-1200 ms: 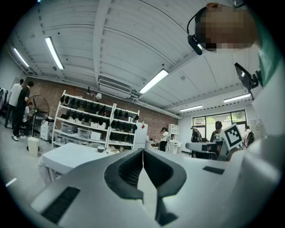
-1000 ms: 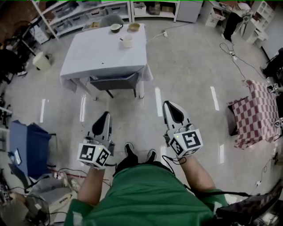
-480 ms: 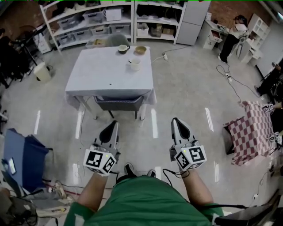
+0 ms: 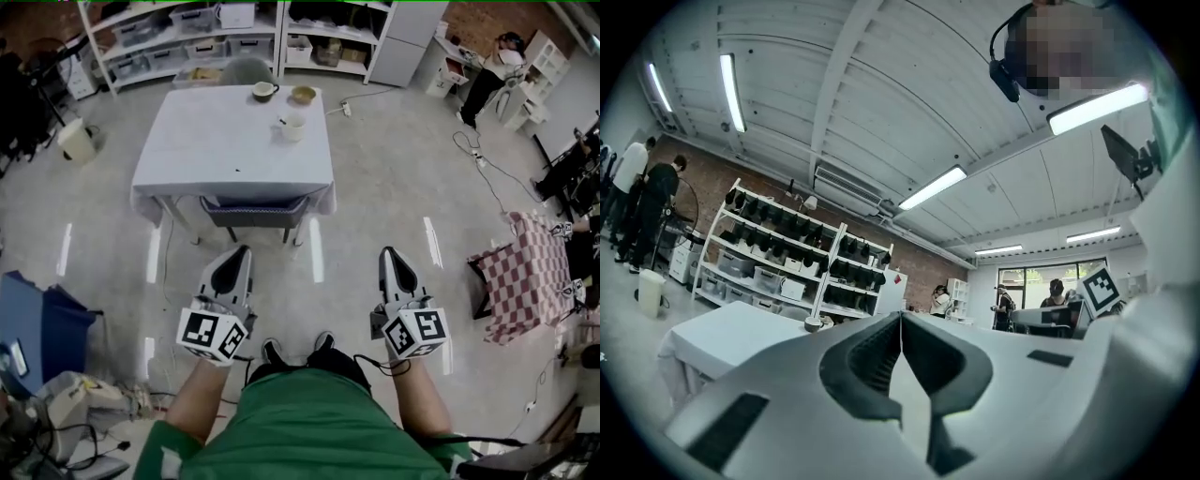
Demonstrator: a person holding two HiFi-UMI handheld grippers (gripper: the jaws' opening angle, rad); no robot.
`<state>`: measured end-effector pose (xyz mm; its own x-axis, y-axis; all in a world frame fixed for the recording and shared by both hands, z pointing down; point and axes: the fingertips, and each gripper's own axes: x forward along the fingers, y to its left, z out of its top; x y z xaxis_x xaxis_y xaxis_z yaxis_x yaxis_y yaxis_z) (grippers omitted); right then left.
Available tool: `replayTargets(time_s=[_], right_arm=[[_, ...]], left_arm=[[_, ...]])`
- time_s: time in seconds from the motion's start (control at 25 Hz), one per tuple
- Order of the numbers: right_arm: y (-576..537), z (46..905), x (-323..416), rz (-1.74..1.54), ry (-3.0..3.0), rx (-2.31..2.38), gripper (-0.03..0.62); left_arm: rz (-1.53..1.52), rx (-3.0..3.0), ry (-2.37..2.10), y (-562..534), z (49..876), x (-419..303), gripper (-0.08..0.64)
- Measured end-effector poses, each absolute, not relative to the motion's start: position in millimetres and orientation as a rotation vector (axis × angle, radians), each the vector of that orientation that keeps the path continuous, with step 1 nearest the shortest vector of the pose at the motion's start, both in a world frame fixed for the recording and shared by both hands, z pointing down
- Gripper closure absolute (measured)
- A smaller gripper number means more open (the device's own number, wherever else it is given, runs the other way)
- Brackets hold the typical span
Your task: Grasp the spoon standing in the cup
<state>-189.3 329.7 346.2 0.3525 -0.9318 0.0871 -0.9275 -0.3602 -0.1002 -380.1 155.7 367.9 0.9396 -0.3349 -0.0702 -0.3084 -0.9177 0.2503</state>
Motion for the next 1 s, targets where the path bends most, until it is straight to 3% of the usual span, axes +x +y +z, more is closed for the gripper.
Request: replayTargets(time_s=[0.52,1.0], right_arm=[[276.2,352.0,-126.9,-0.217,1.79,-2.472,0.571],[226.3,353.7,18.1,-0.199,1.936,-2.319,0.571]], left_arm=[[-0.16,2.868,-0.572,109.7,356.9,-332.0,0.538],[-0.2,2.862,-0.715,84.2,345.6,-191.2,0.538]])
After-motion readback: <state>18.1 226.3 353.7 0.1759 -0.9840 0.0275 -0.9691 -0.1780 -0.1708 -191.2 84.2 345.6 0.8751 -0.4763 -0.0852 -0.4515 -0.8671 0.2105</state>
